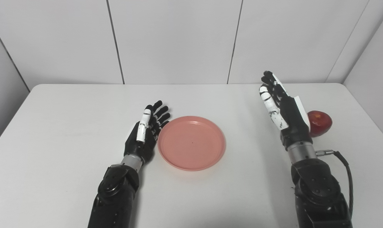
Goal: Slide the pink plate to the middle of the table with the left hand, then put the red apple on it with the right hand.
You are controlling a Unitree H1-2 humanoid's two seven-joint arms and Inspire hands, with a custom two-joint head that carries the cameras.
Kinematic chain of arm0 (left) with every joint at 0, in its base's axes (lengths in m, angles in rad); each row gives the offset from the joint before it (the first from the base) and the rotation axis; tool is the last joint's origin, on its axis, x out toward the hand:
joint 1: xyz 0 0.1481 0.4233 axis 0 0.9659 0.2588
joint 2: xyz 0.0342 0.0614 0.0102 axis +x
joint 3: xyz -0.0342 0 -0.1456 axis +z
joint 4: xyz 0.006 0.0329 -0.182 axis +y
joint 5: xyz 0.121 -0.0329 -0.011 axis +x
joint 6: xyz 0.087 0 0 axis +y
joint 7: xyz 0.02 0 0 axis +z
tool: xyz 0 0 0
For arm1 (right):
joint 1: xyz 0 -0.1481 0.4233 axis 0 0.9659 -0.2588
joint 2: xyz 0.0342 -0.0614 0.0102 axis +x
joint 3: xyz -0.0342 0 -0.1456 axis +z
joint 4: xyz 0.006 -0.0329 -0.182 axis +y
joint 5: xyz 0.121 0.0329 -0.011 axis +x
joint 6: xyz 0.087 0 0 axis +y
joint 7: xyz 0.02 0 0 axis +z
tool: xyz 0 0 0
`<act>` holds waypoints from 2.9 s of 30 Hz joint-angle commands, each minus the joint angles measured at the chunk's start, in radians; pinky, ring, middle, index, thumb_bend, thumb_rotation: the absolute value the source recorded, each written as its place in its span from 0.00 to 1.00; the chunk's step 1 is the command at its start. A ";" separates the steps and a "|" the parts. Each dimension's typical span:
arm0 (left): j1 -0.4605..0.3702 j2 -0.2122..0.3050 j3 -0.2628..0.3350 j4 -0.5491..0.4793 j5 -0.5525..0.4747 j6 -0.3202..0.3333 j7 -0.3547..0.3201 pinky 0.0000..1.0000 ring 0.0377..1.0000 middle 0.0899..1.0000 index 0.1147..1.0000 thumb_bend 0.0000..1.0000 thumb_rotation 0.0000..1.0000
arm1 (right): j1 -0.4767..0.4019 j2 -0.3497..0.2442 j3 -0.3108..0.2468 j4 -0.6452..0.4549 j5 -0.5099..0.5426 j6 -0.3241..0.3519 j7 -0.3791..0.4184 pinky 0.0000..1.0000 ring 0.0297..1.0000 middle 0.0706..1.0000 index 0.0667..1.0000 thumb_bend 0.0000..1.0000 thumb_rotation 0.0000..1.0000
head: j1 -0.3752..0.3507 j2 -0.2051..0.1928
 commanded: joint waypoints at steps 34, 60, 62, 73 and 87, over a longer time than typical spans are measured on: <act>-0.038 0.095 0.059 0.207 -0.081 -0.100 -0.104 0.94 0.92 0.92 0.90 0.37 1.00 | -0.065 -0.197 -0.174 -0.056 -0.455 0.043 0.024 0.82 0.92 0.94 0.99 1.00 0.54 | -0.177 -0.066; -0.030 0.096 0.068 0.187 -0.093 -0.086 -0.103 0.94 0.92 0.91 0.90 0.36 1.00 | -0.010 -0.268 -0.180 0.188 -0.421 -0.013 0.004 0.75 0.89 0.95 1.00 1.00 0.55 | -0.193 -0.054; -0.028 0.098 0.067 0.187 -0.095 -0.092 -0.113 0.95 0.92 0.92 0.91 0.36 1.00 | -0.011 -0.271 -0.170 0.206 -0.415 -0.009 0.002 0.76 0.90 0.95 1.00 1.00 0.56 | -0.194 -0.053; -0.023 0.103 0.067 0.171 -0.097 -0.076 -0.112 0.95 0.93 0.93 0.91 0.36 1.00 | -0.029 -0.295 -0.149 0.289 -0.375 -0.022 -0.013 0.81 0.93 0.97 1.00 1.00 0.57 | -0.200 -0.039; -0.023 0.113 0.066 0.176 -0.096 -0.084 -0.125 0.94 0.92 0.92 0.91 0.37 1.00 | -0.056 -0.317 -0.123 0.340 -0.345 0.016 0.005 0.81 0.94 0.97 1.00 1.00 0.56 | -0.201 -0.031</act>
